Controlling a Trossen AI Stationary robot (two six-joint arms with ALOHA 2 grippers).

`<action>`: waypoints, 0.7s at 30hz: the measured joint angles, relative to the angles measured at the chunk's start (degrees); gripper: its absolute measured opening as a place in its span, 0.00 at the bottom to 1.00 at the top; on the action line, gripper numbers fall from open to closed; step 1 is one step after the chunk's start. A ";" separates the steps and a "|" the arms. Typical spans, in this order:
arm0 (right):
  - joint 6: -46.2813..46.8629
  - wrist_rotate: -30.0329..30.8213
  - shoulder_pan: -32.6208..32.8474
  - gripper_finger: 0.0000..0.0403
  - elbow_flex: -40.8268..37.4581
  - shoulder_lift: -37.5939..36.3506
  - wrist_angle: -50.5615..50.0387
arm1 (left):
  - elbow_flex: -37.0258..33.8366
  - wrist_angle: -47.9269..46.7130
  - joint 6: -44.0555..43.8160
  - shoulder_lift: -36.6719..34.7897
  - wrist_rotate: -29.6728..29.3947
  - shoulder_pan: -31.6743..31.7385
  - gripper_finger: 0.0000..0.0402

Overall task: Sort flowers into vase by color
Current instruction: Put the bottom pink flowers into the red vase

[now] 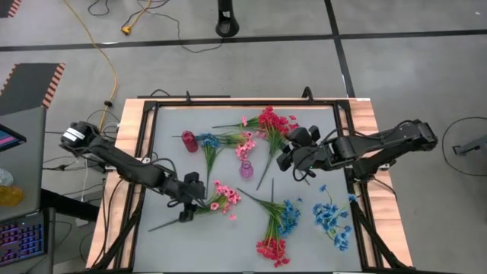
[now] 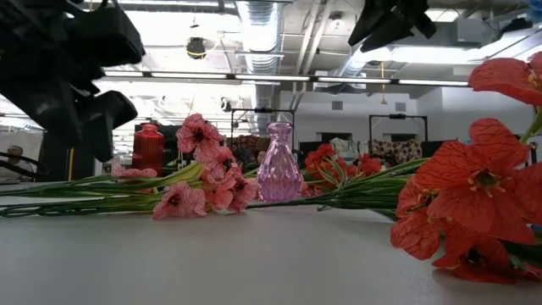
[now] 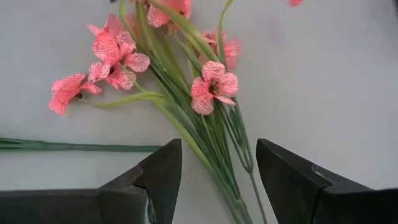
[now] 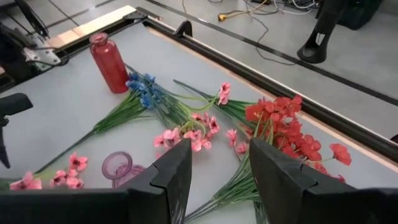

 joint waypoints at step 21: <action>0.12 -1.72 0.24 0.46 -0.04 0.96 -0.01 | 10.50 -0.33 -4.47 19.99 -2.55 0.02 0.48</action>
